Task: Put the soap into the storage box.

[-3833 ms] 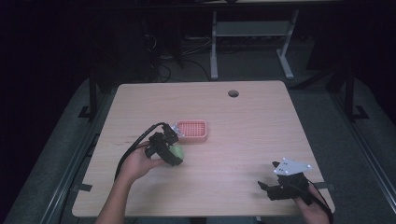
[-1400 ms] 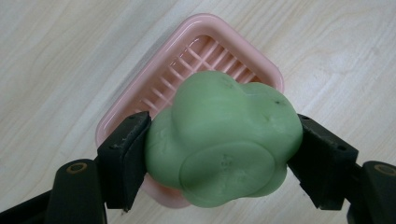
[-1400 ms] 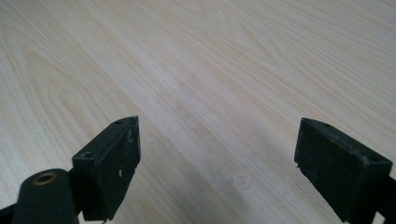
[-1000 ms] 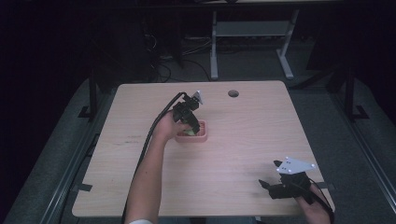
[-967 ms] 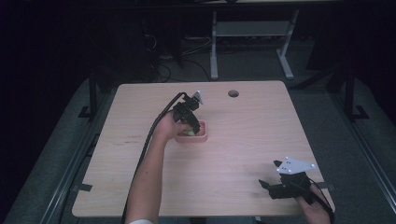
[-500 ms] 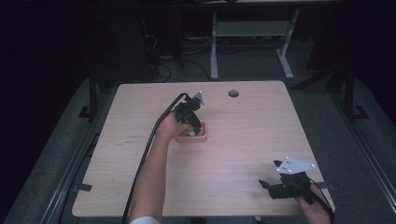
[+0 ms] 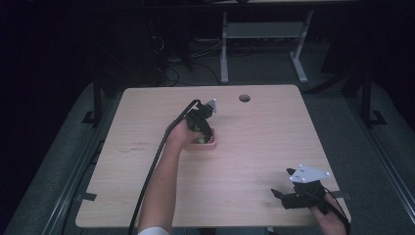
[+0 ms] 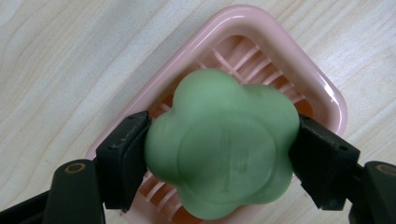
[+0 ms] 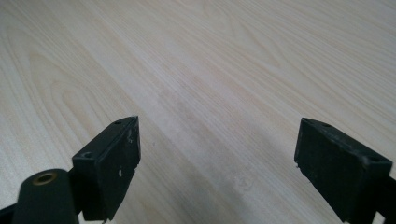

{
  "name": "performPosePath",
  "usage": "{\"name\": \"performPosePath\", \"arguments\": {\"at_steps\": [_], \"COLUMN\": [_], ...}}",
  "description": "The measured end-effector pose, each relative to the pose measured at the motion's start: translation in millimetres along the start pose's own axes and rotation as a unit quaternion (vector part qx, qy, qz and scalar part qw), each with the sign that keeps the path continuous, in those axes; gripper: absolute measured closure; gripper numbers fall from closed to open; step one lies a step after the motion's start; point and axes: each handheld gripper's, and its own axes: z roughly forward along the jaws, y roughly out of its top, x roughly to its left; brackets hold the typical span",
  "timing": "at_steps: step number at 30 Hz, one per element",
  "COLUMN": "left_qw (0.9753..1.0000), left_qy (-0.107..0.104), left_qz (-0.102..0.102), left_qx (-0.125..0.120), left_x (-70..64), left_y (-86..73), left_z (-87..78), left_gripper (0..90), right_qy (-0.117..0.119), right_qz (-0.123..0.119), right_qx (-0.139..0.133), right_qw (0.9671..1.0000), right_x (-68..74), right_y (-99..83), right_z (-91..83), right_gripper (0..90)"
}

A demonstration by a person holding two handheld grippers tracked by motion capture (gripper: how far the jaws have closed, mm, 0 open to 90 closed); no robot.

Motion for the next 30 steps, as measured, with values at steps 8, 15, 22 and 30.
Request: {"name": "performPosePath", "arguments": {"at_steps": [8,15,22,30], "left_qw": [0.9999,0.9996,0.9991,0.9985], "left_qy": [0.001,0.0,0.001,0.0], "left_qz": [0.003,0.012,0.019,0.019], "left_qx": [-0.012,-0.025,-0.037,-0.052], "left_x": [4.9,1.9,0.9,-1.0], "left_y": [-3.3,-5.6,-11.0,-17.2], "left_z": [-9.3,-14.2,-21.5,-30.2], "left_gripper": [21.8,21.3,21.0,20.6], "right_qy": [0.0,0.0,0.0,-0.001], "right_qz": [0.001,-0.002,0.002,0.001], "right_qx": [0.0,0.003,0.002,0.004], "right_qw": [1.0,1.0,1.0,1.0], "right_x": [-0.7,0.0,-0.8,-1.0], "right_y": [-0.1,0.0,-0.4,-0.3], "right_z": [-0.2,0.7,0.7,1.9], "right_gripper": [13.8,13.8,13.9,13.8]}}
